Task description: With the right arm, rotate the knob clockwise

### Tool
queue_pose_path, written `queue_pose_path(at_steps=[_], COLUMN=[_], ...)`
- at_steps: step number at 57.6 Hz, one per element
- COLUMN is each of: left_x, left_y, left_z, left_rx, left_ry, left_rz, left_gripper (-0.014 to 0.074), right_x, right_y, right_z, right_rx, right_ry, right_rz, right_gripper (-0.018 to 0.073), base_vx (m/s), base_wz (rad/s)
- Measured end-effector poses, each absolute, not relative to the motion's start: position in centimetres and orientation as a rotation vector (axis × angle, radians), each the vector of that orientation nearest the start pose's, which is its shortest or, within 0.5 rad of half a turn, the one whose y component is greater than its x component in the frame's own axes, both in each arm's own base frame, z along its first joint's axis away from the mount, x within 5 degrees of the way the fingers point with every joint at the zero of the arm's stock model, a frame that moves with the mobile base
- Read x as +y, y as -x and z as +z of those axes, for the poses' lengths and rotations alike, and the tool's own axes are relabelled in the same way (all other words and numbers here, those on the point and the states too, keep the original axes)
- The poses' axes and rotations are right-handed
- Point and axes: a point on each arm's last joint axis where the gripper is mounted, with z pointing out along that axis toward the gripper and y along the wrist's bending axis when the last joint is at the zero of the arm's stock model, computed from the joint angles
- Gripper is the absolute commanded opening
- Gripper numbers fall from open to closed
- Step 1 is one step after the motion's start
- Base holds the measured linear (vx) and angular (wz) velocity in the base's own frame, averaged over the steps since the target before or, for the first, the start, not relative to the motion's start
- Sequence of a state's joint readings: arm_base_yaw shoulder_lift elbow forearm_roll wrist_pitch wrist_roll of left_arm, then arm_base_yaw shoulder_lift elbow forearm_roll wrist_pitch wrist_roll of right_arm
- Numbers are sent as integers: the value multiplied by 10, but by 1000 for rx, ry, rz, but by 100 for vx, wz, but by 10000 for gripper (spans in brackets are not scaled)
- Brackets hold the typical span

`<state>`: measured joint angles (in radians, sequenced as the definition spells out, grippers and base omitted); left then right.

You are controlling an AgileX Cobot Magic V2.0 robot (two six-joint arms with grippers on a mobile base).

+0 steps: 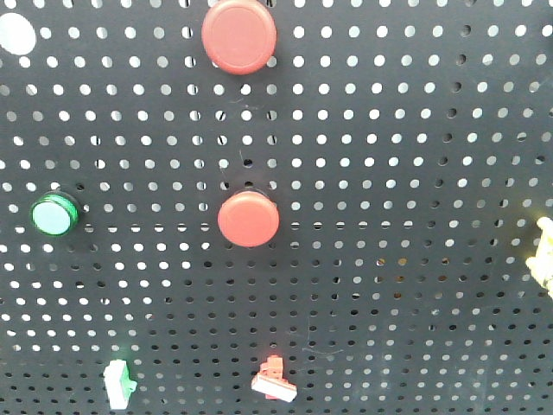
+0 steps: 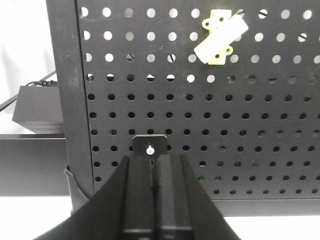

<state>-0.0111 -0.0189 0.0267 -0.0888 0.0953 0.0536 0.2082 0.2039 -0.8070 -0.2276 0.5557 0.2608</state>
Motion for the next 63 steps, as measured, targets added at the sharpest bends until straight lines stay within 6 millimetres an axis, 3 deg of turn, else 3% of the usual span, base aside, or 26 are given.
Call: queue_pose_path(at_steps=[7,19,36,55,63], left_x=[-1,-1,-1,-1,-1], left_y=[-56,-56,-56,-56,-56], left_z=[197,197,197,197,197], left_rx=[1586,1586,1586,1586,1586], left_ry=[12,12,12,12,12], left_rz=[-42,-42,-42,-42,-42], left_gripper=[-6,-6,-6,-6,-6], right_x=[-2,11,15,15,16], right_y=[-27,-56,-68,-73,-75], right_z=[379,348,310,283,256], right_rx=[1411,1314,1390,1474,1551], right_ry=[65,143,167,181,182], right_rz=[120,148,150,139,142], right_gripper=[-9,-9,-9,-9,-9], base_vx=[0,0,0,0,0], base_wz=[0,0,0,0,0])
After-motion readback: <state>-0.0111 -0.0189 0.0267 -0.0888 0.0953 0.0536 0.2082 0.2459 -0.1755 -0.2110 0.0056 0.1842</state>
